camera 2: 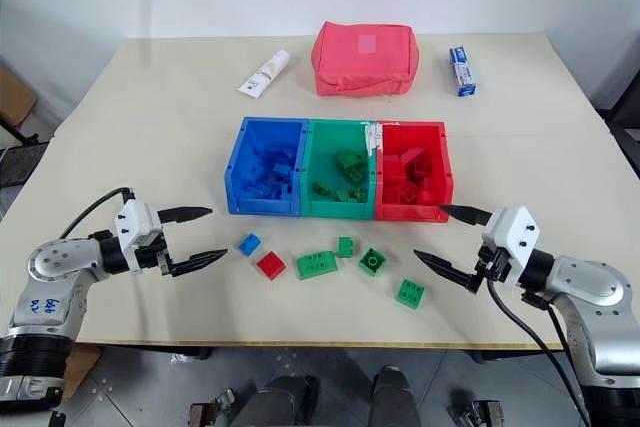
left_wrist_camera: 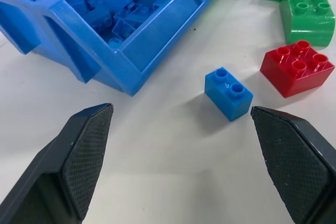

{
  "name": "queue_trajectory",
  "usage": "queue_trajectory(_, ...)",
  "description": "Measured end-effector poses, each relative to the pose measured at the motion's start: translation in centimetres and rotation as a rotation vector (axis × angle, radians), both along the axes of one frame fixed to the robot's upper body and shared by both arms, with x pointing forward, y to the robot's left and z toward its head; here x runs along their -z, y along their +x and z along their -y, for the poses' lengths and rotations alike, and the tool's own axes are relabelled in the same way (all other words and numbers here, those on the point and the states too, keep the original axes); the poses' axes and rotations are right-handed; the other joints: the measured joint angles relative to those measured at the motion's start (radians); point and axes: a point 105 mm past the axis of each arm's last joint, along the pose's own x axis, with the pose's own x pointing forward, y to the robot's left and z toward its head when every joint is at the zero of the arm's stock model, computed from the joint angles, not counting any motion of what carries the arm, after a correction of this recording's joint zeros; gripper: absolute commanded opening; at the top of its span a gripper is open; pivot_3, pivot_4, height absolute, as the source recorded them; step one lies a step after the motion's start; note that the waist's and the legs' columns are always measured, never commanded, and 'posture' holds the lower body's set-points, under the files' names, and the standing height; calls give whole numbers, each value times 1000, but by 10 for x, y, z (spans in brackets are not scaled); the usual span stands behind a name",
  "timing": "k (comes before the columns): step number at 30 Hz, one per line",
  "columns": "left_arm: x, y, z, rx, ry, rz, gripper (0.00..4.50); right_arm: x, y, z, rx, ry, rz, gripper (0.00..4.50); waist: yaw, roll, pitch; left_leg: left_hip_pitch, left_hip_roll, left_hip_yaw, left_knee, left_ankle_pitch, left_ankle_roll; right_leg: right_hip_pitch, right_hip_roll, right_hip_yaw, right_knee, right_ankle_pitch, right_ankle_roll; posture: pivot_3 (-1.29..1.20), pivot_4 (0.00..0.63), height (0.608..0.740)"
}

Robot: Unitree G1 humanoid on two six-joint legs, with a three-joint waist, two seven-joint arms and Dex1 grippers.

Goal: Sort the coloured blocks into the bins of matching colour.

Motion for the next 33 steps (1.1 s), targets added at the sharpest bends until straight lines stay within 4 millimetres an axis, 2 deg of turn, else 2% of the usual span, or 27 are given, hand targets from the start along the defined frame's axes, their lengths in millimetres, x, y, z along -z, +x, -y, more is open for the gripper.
queue_trajectory(6, -5, -4, 7, 41, 1, 26, 4466, -2, -8, -6, -23, -4, 5, 4500, 1, 0, 0, 0, 0, 0, 0, 0, 0, 0, 0, 0, 0, 0, 0, 0, 150, 740)
queue_trajectory(9, -11, -16, 31, 122, -50, 16, 4466, 9, -22, 13, 29, -35, -57, 4500, 13, 0, 0, 0, -1, 0, 1, -1, 2, 1, -1, 0, 0, 0, 0, 0, 150, 740)
queue_trajectory(12, -13, -29, 51, 206, -55, 6, 4466, 6, -36, 35, 90, -68, -75, 4500, 20, 0, 0, 0, 0, 1, 1, -2, 2, 1, 0, 0, -2, 0, 0, 0, 150, 740)
queue_trajectory(15, -9, -44, 76, 300, -61, -10, 4466, 10, -54, 56, 142, -110, -132, 4500, 26, 0, 0, 1, 0, 3, 0, -2, 1, 1, 0, 1, -3, 0, 0, 0, 150, 740)
queue_trajectory(17, -2, -53, 95, 355, -80, -29, 4466, 19, -68, 63, 149, -138, -222, 4500, 27, 0, 0, 2, 1, 3, 1, -2, 1, 2, 0, 2, -3, 0, 0, 0, 150, 740)
queue_trajectory(19, 6, -57, 98, 354, -77, -57, 4466, 25, -78, 59, 125, -154, -284, 4500, 22, 0, 0, 4, 4, 5, 0, -3, 0, 2, 2, 2, -4, 0, -1, 0, 150, 740)
queue_trajectory(21, 9, -56, 100, 338, -74, -57, 4466, 26, -79, 48, 90, -157, -294, 4500, 20, 0, 0, 7, 6, 11, -1, -3, 0, 3, 2, 2, -3, 0, 0, 0, 150, 740)
queue_trajectory(24, 11, -60, 103, 343, -71, -60, 4466, 24, -78, 22, 14, -150, -295, 4500, 23, 0, 0, 12, 8, 15, -2, -5, 0, 5, 2, 2, -3, 0, 0, 0, 150, 740)
queue_trajectory(27, 12, -64, 96, 352, -48, -78, 4466, 36, -78, -6, -81, -164, -375, 4500, 25, -1, 1, 12, 8, 15, -2, -6, 0, 5, 2, 1, -4, 0, -1, 0, 150, 740)
queue_trajectory(29, 9, -63, 86, 336, -36, -77, 4466, 43, -68, -16, -92, -179, -382, 4500, 26, -2, 1, 12, 8, 15, -1, -6, 0, 5, 2, 1, -4, 0, -1, 0, 150, 740)
queue_trajectory(32, 5, -60, 76, 328, -24, -67, 4466, 57, -54, -21, -76, -209, -402, 4500, 29, -2, 1, 12, 7, 14, -2, -6, 0, 5, 1, 1, -4, 0, -1, 0, 150, 740)
queue_trajectory(33, 5, -61, 76, 330, -24, -70, 4491, 62, -52, -22, -72, -213, -409, 4310, 31, -2, 1, 12, 7, 14, -2, -7, 0, 5, 1, 0, -4, 0, -2, 0, 150, 740)
